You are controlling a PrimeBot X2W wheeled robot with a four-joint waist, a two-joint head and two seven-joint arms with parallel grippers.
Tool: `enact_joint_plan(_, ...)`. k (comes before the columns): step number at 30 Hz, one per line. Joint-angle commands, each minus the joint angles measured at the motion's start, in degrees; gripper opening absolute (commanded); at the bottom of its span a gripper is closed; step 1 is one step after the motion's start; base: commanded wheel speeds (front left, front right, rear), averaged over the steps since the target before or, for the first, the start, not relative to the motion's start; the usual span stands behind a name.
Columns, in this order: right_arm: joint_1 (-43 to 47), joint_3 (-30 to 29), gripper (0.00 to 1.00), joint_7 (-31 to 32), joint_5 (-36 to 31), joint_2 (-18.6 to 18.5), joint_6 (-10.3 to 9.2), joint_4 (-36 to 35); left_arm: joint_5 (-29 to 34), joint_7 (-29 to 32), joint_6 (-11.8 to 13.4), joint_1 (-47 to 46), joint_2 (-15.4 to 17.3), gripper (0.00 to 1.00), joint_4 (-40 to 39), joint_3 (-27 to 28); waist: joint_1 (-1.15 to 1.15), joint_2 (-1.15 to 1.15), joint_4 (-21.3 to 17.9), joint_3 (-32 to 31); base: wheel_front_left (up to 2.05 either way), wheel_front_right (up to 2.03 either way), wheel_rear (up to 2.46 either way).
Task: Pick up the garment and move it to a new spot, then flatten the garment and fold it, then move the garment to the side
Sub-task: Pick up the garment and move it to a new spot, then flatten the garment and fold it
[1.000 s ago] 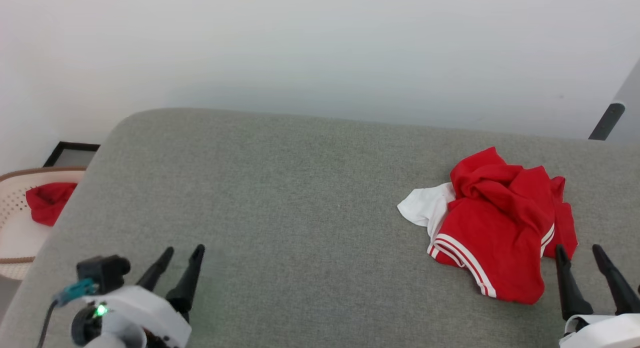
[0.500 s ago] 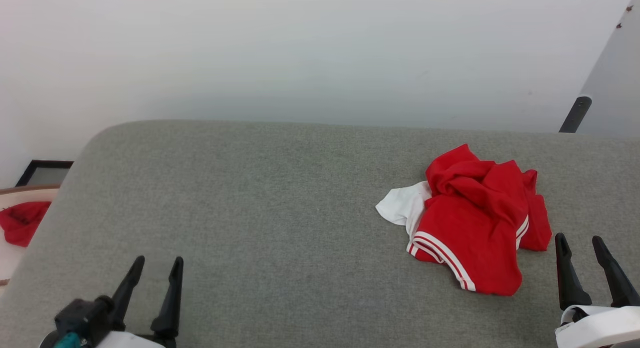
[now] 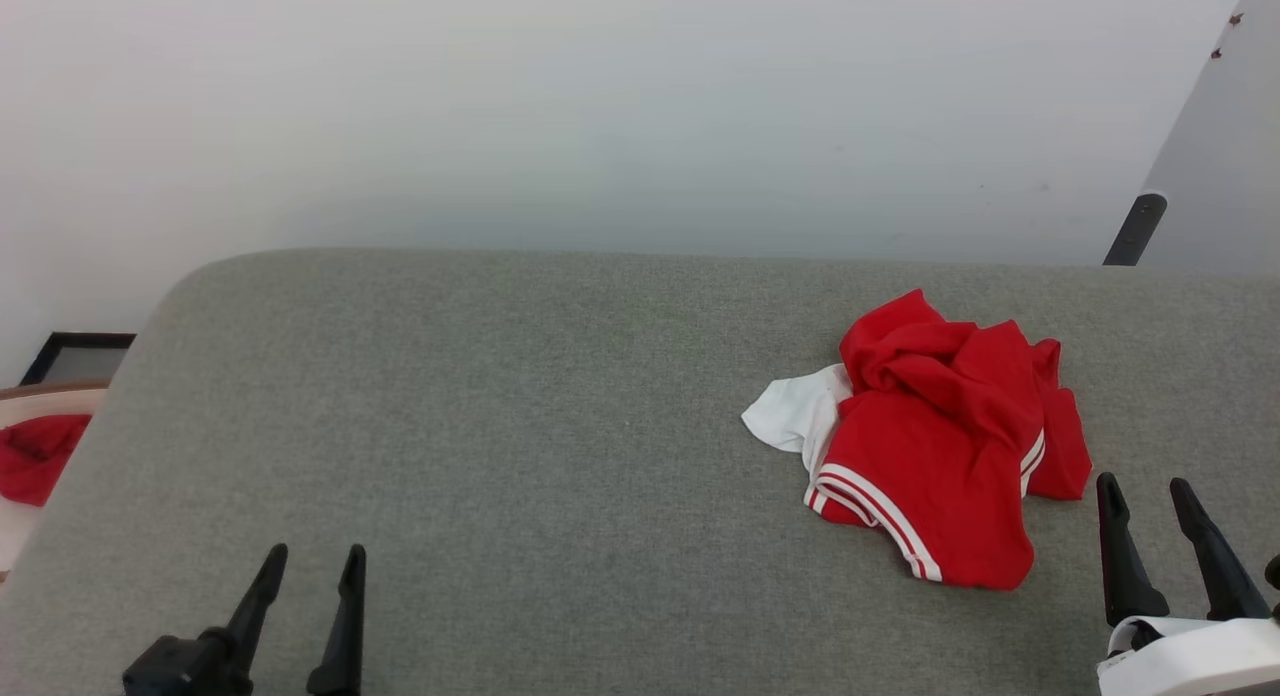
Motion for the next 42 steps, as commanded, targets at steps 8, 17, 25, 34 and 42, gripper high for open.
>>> enact_joint_plan(8,-0.18,-0.08,1.0,-0.35,-0.71,0.33,-0.04,-0.02,3.07,0.01,-2.25,0.1,-2.04,1.0,0.64,2.16,0.0,0.0,0.25,-0.06,0.0,0.0,0.0)
enact_joint_plan(17,-0.44,0.23,1.0,-0.31,-0.54,0.37,-0.04,0.13,4.83,0.01,-3.35,0.25,-3.29,1.0,1.03,3.34,0.0,0.0,0.14,-0.12,0.0,0.0,0.0)
enact_joint_plan(25,-0.61,0.3,1.0,-0.4,-0.57,0.52,-0.04,0.28,5.66,0.01,-3.86,0.24,-3.84,1.0,1.09,3.89,0.0,0.0,-0.06,-0.07,0.0,0.0,0.0)
enact_joint_plan(34,-1.25,0.24,1.0,-0.9,-0.37,1.07,-0.04,0.06,4.79,0.51,-4.45,-3.52,-3.17,1.0,1.54,1.24,0.0,0.0,-1.13,0.77,0.0,0.0,0.0)
enact_joint_plan(42,-4.22,1.62,1.0,-1.84,-0.05,2.23,-0.04,-0.32,1.47,8.47,-4.61,-26.79,2.65,1.0,2.6,-10.54,0.0,0.0,-4.37,5.35,0.0,0.0,0.0)
